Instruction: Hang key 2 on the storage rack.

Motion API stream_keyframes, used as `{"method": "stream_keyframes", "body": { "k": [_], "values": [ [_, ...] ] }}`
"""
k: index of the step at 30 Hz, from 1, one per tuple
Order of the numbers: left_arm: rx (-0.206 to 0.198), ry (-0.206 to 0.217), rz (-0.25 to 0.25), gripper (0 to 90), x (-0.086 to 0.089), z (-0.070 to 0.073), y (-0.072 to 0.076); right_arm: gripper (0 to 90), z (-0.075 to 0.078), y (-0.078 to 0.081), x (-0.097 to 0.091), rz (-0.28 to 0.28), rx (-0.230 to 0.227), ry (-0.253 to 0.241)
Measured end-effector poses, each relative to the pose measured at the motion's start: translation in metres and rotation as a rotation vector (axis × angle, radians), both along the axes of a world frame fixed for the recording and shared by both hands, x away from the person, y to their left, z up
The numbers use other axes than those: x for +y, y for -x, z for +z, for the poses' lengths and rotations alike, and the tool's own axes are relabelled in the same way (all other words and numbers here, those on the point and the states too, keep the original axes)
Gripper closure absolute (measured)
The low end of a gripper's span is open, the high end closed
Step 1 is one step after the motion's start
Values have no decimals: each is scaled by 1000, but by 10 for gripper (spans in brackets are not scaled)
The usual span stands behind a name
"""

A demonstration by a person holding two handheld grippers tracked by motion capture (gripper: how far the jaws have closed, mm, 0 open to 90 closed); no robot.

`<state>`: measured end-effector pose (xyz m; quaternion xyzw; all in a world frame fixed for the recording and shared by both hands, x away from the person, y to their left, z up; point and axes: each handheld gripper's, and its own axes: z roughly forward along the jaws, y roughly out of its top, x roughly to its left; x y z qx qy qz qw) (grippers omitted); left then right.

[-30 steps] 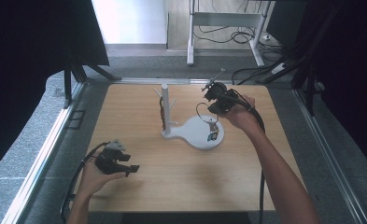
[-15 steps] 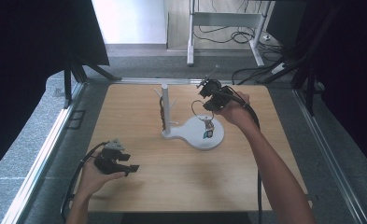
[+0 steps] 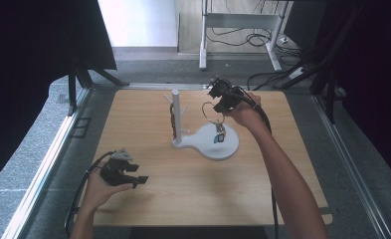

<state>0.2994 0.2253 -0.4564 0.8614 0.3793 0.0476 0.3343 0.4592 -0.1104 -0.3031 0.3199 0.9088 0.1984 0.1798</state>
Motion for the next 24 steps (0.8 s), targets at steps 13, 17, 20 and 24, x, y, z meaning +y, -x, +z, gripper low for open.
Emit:
{"method": "stream_keyframes", "body": {
  "k": [13, 17, 20, 24],
  "values": [
    [-3, 3, -2, 373, 0, 1, 1, 870, -3, -19, 13, -14, 4, -1],
    [-2, 3, -5, 373, 0, 0, 1, 870, -3, -25, 19, -20, 8, -11],
    [-1, 2, -9, 373, 0, 0, 1, 870, -5, -29, 22, -24, 13, -15],
    [-2, 5, -11, 373, 0, 0, 0, 870, -8, -35, 26, -26, 10, -9]
  ]
}}
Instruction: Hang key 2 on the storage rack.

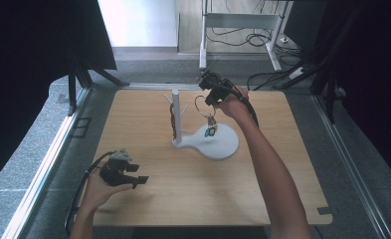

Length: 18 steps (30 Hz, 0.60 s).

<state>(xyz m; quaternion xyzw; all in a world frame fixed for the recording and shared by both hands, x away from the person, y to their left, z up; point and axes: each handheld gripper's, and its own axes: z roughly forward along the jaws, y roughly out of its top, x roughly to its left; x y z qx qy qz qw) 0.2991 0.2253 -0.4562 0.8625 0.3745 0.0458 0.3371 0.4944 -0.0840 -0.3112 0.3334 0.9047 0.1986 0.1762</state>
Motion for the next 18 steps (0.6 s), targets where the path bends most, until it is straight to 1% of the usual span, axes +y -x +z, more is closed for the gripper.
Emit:
{"method": "stream_keyframes", "body": {
  "k": [3, 6, 9, 11, 16, 18],
  "values": [
    [0, -1, -2, 373, 0, 0, 0, 870, -3, -3, 5, 3, 7, 12],
    [0, 0, -3, 373, 0, 0, 0, 870, -5, -4, 10, 12, 8, 7],
    [0, 0, -3, 373, 0, -1, 0, 870, -5, -3, 12, 15, 7, 6],
    [2, -2, -3, 373, -1, -1, 0, 870, -5, -1, 17, 13, 6, 2],
    [0, -4, -3, 373, -1, 0, 1, 870, -9, 3, 29, 31, 6, 6],
    [-1, -4, -3, 373, 0, 0, 1, 870, -10, 4, 31, 28, 5, 4]
  ]
}}
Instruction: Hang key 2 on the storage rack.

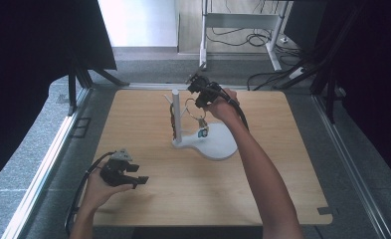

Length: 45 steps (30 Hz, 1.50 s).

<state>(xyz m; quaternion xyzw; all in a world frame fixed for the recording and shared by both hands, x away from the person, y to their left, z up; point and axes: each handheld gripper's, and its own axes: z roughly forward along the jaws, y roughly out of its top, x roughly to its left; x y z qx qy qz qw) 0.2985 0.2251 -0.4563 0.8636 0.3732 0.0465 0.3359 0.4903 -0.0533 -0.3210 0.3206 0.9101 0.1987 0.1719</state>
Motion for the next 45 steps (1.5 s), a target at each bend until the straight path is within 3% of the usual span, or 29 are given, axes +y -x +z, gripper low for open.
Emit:
{"method": "stream_keyframes", "body": {
  "k": [13, 28, 33, 35, 44, 45],
  "values": [
    [-10, 10, 15, 372, 4, 3, 2, 870, -12, 14, 14, 31, 5, -20],
    [-12, 9, 19, 369, 4, 6, 1, 852, -38, 25, 12, 66, 57, -77],
    [-7, 7, 25, 369, 6, 4, 0, 768, -36, 26, 10, 76, 56, -101],
    [-7, 8, 28, 369, 8, 3, 1, 664, -30, 28, 6, 77, 30, -118],
    [-17, 15, 36, 369, 10, 5, 4, 533, -18, 37, -12, 63, 6, -158],
    [-16, 17, 38, 369, 10, 5, 4, 518, -18, 41, -19, 60, 5, -182]
  ]
}}
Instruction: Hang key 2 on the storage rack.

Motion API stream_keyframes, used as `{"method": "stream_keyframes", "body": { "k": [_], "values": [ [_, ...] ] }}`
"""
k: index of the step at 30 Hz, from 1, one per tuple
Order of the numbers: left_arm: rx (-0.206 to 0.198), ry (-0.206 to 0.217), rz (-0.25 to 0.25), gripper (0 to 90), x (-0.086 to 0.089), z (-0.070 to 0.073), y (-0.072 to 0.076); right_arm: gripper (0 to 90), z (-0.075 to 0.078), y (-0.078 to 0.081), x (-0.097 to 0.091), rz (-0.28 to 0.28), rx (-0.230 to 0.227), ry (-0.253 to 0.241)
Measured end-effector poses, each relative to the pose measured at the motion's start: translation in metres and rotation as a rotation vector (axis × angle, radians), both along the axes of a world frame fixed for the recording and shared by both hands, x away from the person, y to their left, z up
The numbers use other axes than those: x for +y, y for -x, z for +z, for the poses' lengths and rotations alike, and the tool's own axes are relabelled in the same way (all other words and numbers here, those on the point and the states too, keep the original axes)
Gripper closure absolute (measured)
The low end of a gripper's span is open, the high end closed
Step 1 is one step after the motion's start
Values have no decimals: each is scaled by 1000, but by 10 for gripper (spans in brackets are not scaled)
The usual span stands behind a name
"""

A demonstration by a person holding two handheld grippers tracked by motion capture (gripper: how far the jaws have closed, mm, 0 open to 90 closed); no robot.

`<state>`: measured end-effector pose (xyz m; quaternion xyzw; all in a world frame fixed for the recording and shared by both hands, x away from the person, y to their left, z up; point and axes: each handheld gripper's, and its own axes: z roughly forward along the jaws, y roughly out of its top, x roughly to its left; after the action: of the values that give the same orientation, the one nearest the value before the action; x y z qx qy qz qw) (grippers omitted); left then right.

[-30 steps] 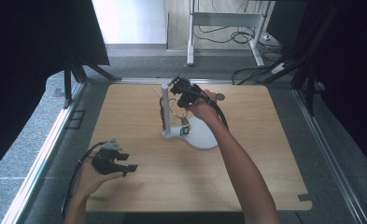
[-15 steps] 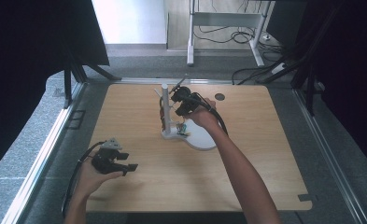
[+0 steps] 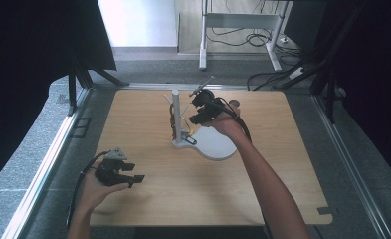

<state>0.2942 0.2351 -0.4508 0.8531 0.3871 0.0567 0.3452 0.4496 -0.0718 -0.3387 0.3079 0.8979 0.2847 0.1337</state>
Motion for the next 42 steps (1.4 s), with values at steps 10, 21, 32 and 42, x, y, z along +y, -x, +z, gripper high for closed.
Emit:
{"method": "stream_keyframes", "body": {
  "k": [10, 21, 32, 42],
  "values": [
    [-6, 10, 6, 369, 3, 2, 2, 487, -5, 28, -44, 16, -37, -105],
    [2, -3, -1, 368, -2, 0, 3, 484, -24, 58, -100, -7, -58, -206],
    [11, -14, 2, 368, -3, -2, 3, 482, -64, 84, -154, -48, -30, -225],
    [12, -20, 1, 367, -4, -2, 2, 480, -103, 100, -172, -69, 3, -235]
  ]
}}
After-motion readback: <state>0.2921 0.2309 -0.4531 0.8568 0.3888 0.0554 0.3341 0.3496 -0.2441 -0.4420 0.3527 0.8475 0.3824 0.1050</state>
